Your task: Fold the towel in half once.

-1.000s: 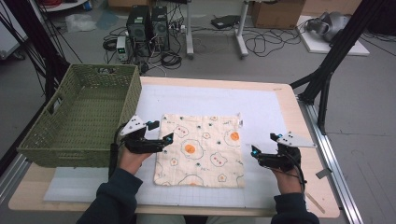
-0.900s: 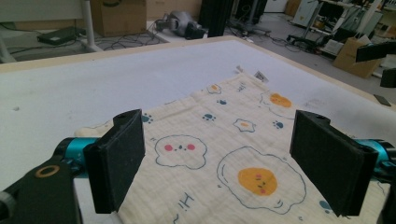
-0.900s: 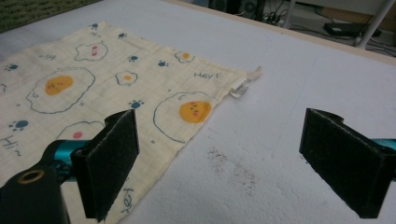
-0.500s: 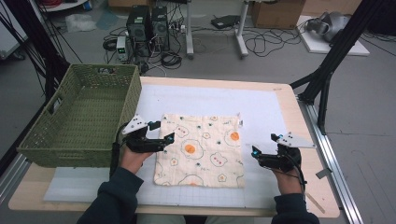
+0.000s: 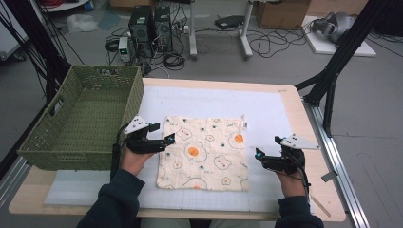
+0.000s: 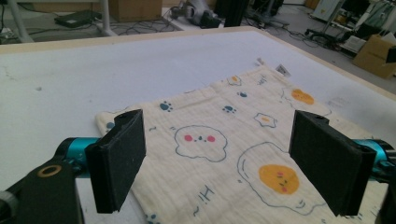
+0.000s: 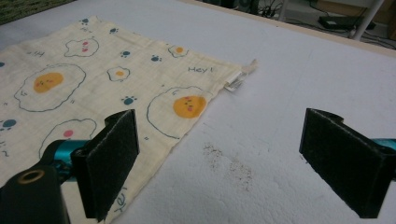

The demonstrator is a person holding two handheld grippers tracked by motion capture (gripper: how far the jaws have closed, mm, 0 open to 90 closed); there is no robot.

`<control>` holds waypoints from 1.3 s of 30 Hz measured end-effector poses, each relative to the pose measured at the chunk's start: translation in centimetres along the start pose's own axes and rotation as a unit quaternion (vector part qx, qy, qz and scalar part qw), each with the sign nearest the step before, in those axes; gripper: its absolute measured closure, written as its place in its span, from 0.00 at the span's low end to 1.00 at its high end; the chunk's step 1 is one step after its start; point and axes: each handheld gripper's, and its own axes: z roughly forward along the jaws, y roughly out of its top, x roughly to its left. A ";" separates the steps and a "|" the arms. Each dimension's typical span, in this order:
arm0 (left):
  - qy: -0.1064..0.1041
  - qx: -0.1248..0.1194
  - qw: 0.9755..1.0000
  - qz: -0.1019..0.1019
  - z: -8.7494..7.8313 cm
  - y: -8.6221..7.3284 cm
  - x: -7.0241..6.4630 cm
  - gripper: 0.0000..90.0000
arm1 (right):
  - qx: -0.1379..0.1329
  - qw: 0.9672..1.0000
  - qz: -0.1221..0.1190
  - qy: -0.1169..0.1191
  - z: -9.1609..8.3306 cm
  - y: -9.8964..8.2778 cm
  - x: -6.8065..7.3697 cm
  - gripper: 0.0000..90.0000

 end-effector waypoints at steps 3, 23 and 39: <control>0.006 -0.002 1.000 0.000 0.2 0.7 0.2 0.22 | -0.002 1.000 0.003 0.003 -0.1 0.0 -0.1 0.12; 0.052 0.071 0.996 0.028 5.9 4.2 2.4 0.29 | 0.004 1.000 0.004 0.009 0.0 0.0 -0.2 0.12; 0.111 0.153 0.982 0.016 9.0 1.8 5.8 0.44 | 0.008 1.000 0.003 0.020 0.3 0.0 0.0 0.12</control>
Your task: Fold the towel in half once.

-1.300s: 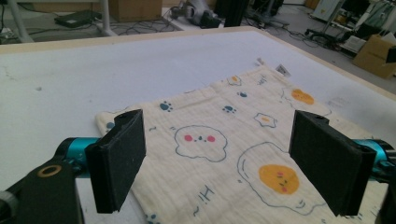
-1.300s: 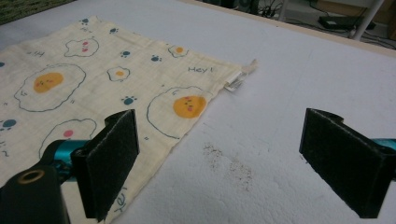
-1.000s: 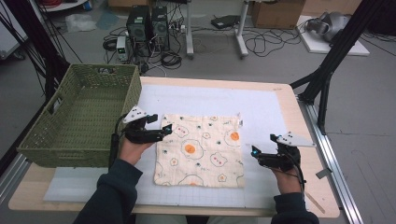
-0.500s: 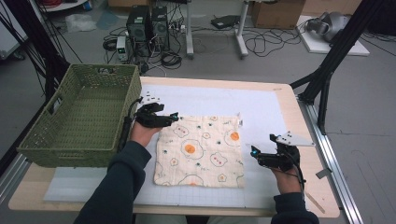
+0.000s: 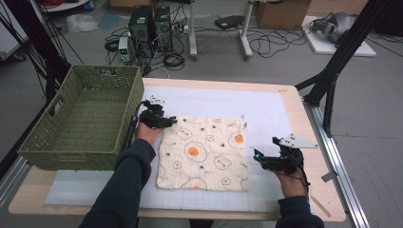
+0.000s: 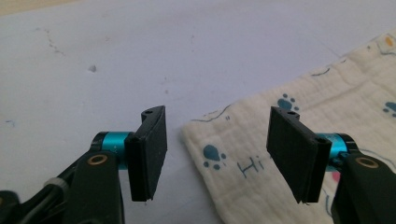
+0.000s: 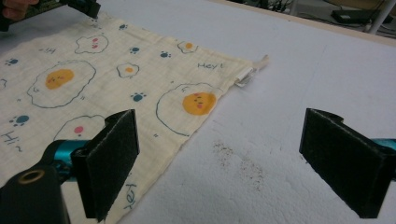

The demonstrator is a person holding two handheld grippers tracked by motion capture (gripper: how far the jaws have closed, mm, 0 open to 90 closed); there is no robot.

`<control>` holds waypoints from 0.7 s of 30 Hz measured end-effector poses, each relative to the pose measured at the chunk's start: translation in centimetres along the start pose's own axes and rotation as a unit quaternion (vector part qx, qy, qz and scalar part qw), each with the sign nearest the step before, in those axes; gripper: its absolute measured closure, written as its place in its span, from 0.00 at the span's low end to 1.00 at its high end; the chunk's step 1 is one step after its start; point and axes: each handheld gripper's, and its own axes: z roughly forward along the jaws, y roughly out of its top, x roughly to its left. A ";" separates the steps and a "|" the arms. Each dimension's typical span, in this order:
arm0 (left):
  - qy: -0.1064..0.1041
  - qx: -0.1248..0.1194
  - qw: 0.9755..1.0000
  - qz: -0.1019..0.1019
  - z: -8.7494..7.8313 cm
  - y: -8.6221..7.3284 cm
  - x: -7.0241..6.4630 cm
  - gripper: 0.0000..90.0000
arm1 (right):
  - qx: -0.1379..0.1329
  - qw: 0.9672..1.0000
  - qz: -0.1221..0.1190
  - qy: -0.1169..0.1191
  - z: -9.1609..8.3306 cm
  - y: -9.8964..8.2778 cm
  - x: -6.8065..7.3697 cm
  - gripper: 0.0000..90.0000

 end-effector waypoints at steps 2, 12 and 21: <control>-0.002 0.011 1.000 0.008 0.2 -0.2 0.0 0.49 | 0.000 1.000 0.003 0.000 -0.1 0.0 0.0 0.12; -0.011 0.021 0.999 0.046 0.5 -0.5 -0.4 0.70 | 0.000 1.000 0.005 -0.002 -0.2 0.0 -0.2 0.12; -0.015 0.026 0.998 0.058 0.4 -0.4 -1.3 0.97 | 0.009 1.000 0.004 -0.021 0.2 -0.2 -0.5 0.13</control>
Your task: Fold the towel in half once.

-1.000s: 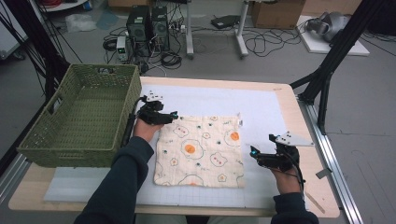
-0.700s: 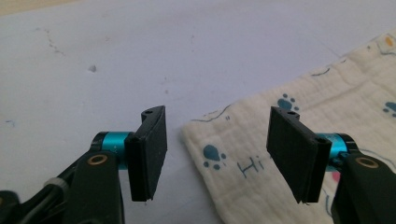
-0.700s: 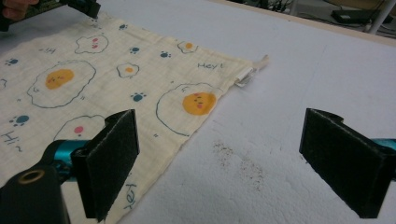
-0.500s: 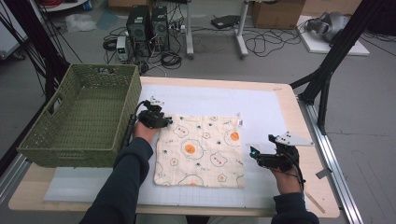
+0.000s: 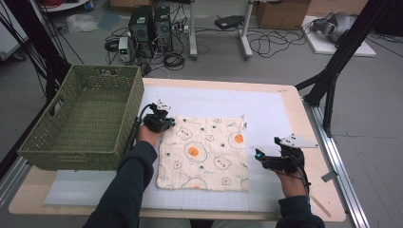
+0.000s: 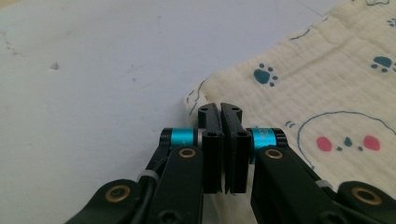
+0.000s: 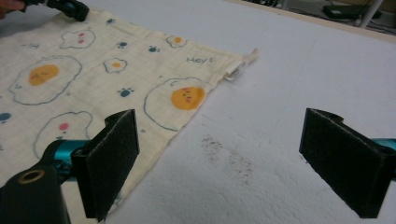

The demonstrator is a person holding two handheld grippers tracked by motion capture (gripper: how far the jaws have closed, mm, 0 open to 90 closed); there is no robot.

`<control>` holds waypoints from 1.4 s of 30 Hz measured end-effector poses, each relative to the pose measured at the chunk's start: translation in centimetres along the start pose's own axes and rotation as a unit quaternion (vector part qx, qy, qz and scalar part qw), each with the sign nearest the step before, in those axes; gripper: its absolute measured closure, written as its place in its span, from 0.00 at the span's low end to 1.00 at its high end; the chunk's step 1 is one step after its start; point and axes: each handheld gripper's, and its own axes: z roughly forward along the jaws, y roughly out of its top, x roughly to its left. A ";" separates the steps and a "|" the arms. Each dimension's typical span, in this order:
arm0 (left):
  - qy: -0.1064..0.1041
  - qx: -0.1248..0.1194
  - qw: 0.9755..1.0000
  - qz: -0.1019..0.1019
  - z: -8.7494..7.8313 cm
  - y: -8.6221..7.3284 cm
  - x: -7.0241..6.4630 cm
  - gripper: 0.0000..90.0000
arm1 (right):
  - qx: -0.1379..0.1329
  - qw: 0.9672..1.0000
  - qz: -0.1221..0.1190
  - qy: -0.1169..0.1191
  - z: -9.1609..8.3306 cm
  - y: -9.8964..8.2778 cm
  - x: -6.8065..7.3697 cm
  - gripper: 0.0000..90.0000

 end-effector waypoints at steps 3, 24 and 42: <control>0.008 -0.004 1.000 -0.006 -0.1 0.0 0.1 0.97 | 0.006 1.000 0.020 -0.006 0.8 0.2 -0.7 0.13; -0.010 -0.011 0.999 -0.039 -0.1 -0.2 0.8 0.96 | 0.124 0.992 0.028 0.030 13.6 5.2 -1.8 0.28; -0.013 -0.011 0.999 -0.052 -0.1 -0.4 1.0 0.96 | 0.141 0.989 0.012 0.029 15.1 5.4 -0.9 0.91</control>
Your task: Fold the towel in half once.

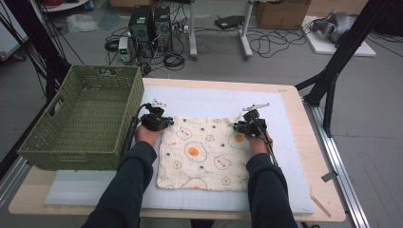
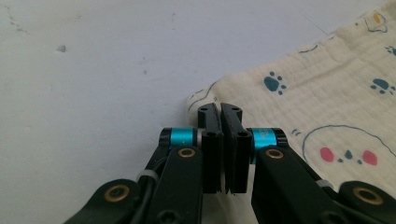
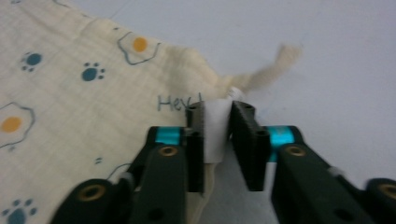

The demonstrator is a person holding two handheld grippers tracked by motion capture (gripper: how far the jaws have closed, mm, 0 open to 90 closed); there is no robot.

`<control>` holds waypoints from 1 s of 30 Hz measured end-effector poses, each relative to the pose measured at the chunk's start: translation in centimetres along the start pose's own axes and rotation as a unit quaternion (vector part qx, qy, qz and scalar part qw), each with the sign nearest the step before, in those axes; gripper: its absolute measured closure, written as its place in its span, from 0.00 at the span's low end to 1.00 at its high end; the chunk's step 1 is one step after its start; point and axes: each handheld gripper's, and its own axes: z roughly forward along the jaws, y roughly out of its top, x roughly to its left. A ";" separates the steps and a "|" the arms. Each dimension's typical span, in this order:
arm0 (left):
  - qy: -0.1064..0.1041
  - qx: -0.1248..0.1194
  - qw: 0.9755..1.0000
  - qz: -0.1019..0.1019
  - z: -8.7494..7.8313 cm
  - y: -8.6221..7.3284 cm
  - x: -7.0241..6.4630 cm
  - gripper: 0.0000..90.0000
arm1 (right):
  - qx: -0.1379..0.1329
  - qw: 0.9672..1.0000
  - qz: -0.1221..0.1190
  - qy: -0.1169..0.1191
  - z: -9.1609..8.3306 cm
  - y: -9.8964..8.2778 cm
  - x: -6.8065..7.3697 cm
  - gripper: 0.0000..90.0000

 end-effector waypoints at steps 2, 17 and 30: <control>0.005 0.000 1.000 0.013 -0.1 0.1 -0.2 0.96 | 0.004 1.000 -0.018 -0.003 0.0 0.1 0.4 0.96; -0.020 -0.122 0.991 -0.054 -2.0 1.8 0.0 0.97 | -0.076 0.996 0.024 -0.038 -2.4 0.7 -1.5 0.97; -0.015 -0.115 0.993 0.005 -4.2 2.1 -0.8 0.97 | -0.085 0.996 -0.013 -0.024 -3.9 0.9 -0.4 0.97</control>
